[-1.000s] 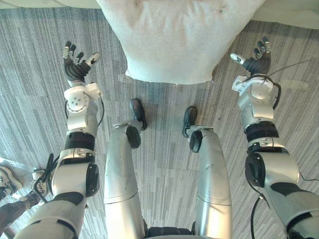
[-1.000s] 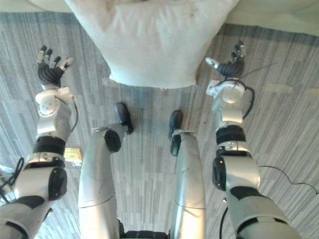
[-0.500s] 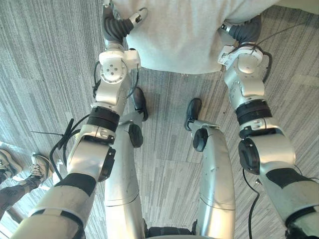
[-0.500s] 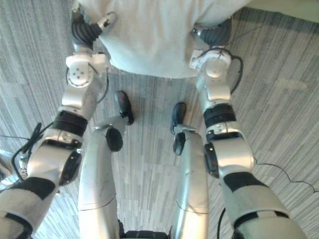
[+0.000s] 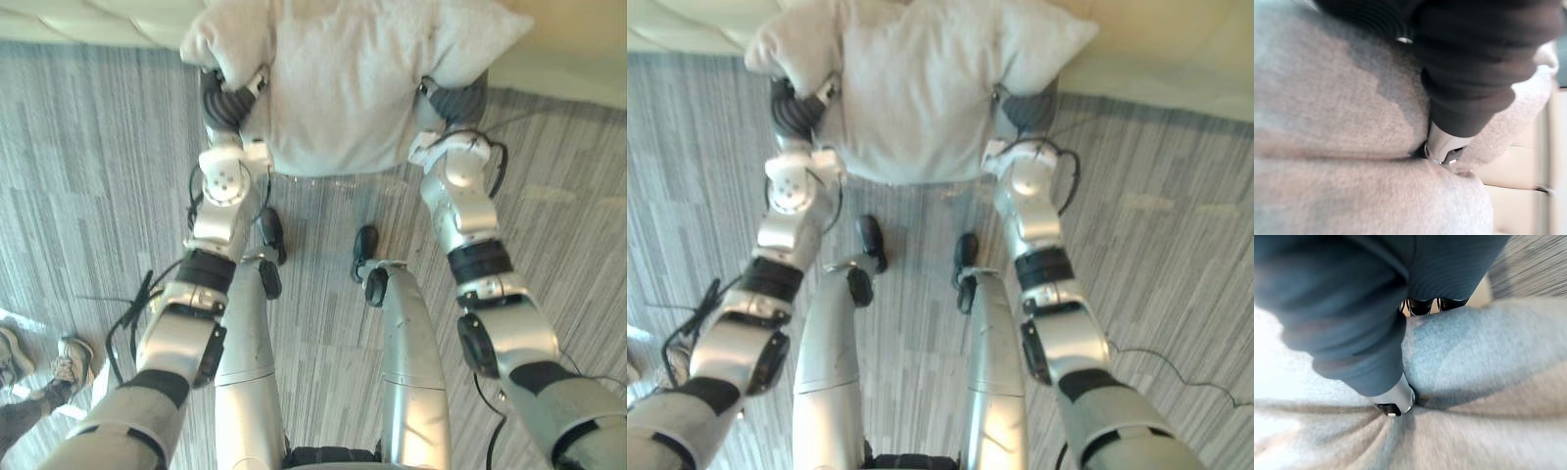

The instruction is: Pick up cushions and gather them together orderly.

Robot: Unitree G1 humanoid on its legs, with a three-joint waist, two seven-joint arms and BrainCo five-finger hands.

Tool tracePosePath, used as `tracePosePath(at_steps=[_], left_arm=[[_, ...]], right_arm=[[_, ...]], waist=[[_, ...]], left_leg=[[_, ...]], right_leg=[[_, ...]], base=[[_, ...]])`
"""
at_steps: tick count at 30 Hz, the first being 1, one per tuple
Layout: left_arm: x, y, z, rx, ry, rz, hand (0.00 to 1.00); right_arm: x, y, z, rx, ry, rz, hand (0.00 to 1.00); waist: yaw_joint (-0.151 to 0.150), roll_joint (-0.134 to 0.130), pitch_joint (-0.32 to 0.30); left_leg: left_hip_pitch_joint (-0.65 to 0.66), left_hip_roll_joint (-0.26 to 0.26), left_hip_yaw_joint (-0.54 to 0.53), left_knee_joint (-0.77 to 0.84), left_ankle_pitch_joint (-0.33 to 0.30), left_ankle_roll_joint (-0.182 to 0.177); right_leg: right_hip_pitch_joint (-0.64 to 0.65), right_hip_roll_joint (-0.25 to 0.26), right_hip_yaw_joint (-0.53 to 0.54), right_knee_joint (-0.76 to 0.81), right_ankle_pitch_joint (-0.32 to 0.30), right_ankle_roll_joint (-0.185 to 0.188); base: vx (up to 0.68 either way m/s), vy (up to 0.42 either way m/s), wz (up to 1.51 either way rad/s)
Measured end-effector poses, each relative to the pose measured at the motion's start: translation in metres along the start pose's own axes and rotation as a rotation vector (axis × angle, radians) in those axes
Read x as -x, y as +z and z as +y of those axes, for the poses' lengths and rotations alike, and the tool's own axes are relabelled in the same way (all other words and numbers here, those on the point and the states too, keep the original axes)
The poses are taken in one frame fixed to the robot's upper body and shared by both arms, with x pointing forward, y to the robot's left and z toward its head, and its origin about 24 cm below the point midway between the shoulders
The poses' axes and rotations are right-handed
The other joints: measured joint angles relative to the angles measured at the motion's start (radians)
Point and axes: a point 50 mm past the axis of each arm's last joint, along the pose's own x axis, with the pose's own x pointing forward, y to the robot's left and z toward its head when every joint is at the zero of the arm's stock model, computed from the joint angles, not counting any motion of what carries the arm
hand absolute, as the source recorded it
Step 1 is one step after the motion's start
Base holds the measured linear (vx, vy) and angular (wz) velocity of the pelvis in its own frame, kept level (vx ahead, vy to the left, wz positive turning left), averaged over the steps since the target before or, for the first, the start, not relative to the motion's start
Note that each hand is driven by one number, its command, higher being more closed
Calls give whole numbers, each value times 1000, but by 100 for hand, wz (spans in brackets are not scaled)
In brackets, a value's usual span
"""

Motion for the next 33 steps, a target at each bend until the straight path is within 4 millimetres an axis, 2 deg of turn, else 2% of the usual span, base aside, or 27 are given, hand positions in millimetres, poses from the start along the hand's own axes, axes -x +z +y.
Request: tracePosePath(at_steps=[3,4,5,7,9,12,14,17,19,23,24,26,28,29,30,31,33], left_arm=[[35,-17,3,24,-19,47,100],[52,-28,5,42,-12,85,100],[65,-34,6,57,-14,108,100],[86,-41,7,84,-26,146,100],[120,-52,16,110,-22,223,100],[151,-57,28,116,-4,288,100],[172,-58,34,123,10,330,100],[190,-59,36,135,9,367,100],[204,-62,37,136,4,412,100],[214,-65,38,134,5,451,100],[218,-66,39,131,-1,463,100],[222,-66,43,120,-6,476,100],[226,-63,43,124,-3,481,100],[228,-63,44,125,-9,484,100],[230,-64,44,125,-14,493,100],[232,-65,44,129,-18,511,100],[236,-66,45,127,-20,528,100]], right_arm=[[36,-18,-13,-35,-23,37,100],[55,-29,-22,-17,-38,65,100],[68,-35,-28,-9,-48,80,100],[90,-39,-39,7,-63,100,100],[120,-45,-49,30,-53,142,100],[149,-45,-55,76,-6,171,100],[169,-42,-58,93,22,195,100],[184,-40,-64,120,36,215,100],[193,-42,-68,137,43,239,100],[199,-44,-71,145,43,264,100],[202,-45,-73,148,42,276,100],[206,-46,-74,151,46,290,100],[207,-45,-76,155,57,292,100],[208,-44,-77,155,58,292,100],[208,-44,-77,155,57,292,100],[207,-41,-77,153,59,281,100],[204,-39,-76,151,66,265,100]], waist=[[-2,0,-22],[-4,-2,-88],[-5,-3,-124],[-5,-3,-129],[-6,-8,-179],[-6,-14,-221],[-6,-16,-277],[-5,-19,-308],[-8,-23,-360],[-16,-31,-385],[-17,-32,-385],[-11,-34,-383],[-1,-23,-386],[1,-19,-390],[1,-21,-393],[1,-11,-402],[2,-1,-410]], left_leg=[[191,-7,26,-95,9,-9],[215,-10,31,-129,9,-10],[249,-14,35,-158,12,-15],[366,-22,45,-217,15,-19],[496,-36,65,-299,15,-19],[632,-46,91,-378,16,-20],[696,-53,106,-426,16,-20],[783,-60,126,-486,18,-24],[823,-68,137,-521,19,-26],[880,-71,158,-535,18,-26],[889,-65,158,-497,10,-22],[846,-32,153,-321,-8,-1],[730,20,90,-24,10,27],[692,30,71,49,25,46],[658,39,57,102,10,50],[639,30,46,95,-47,34],[627,-1,45,-6,-99,9]], right_leg=[[183,-2,0,-91,9,-2],[206,-2,-2,-125,10,-1],[240,-2,-5,-157,13,3],[358,-3,-8,-215,20,12],[480,-8,-8,-294,25,22],[606,-10,1,-372,31,32],[666,-10,7,-425,34,36],[745,-9,16,-483,41,45],[778,-9,27,-515,43,48],[832,-9,47,-539,43,49],[860,-7,49,-542,43,49],[893,1,59,-539,40,48],[917,23,70,-510,-9,20],[918,28,73,-493,-29,9],[917,33,79,-484,-49,-8],[918,35,94,-481,-58,-12],[925,27,118,-503,-60,-11]], base=[[123,-19,-6],[200,-7,-1],[195,2,4],[225,5,-1],[236,13,-7],[219,22,-13],[179,19,-12],[133,16,-14],[112,14,-13],[95,5,-13],[64,-27,-9],[39,-40,-21],[16,6,-32],[32,74,-15],[83,104,-12],[114,108,-17],[182,154,-24]])
